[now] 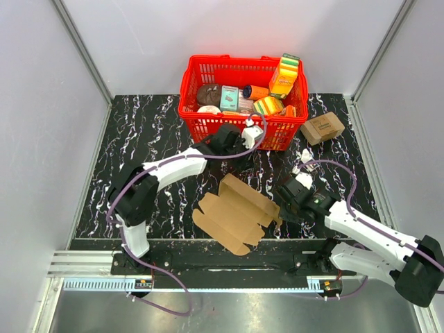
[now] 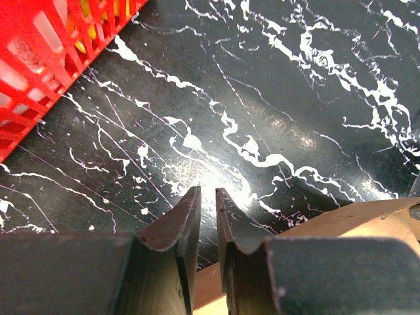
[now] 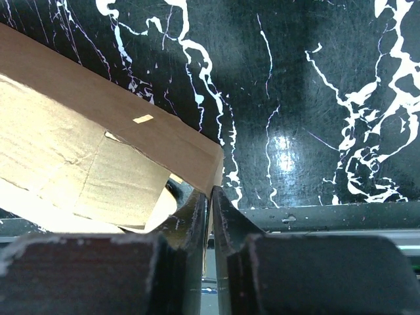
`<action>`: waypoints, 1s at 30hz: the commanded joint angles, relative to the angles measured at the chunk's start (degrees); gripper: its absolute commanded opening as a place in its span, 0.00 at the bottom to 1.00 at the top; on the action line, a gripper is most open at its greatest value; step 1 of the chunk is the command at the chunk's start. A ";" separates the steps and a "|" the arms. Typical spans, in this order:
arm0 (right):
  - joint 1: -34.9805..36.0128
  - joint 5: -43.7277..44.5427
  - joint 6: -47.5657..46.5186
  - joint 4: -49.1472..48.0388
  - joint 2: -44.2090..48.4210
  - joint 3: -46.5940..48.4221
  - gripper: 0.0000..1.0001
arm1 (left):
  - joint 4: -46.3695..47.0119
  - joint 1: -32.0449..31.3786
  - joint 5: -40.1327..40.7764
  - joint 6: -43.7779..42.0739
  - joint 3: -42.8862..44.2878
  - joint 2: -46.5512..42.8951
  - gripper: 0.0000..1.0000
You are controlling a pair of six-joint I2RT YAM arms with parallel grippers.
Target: Fold the paper box
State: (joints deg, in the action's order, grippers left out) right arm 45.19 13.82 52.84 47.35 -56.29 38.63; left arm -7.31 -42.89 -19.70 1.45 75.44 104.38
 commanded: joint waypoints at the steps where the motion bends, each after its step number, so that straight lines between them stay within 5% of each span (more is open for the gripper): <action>1: -0.19 -0.29 0.42 -2.96 -0.22 -0.40 0.12 | -0.42 0.00 -2.44 -1.01 3.49 1.97 0.20; 14: -0.19 8.14 -5.11 -6.74 -1.54 2.15 0.08 | -4.37 0.09 -3.68 -4.00 3.58 4.17 0.18; 30: -0.19 15.18 -24.70 -13.07 -12.70 9.27 0.09 | -6.57 1.50 0.36 -4.62 -0.20 1.01 0.16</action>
State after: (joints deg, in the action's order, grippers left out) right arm 45.19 26.00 34.87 38.44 -68.03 45.71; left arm -13.96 -42.33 -20.91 -2.66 76.20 108.60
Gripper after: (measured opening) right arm 0.088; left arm 0.168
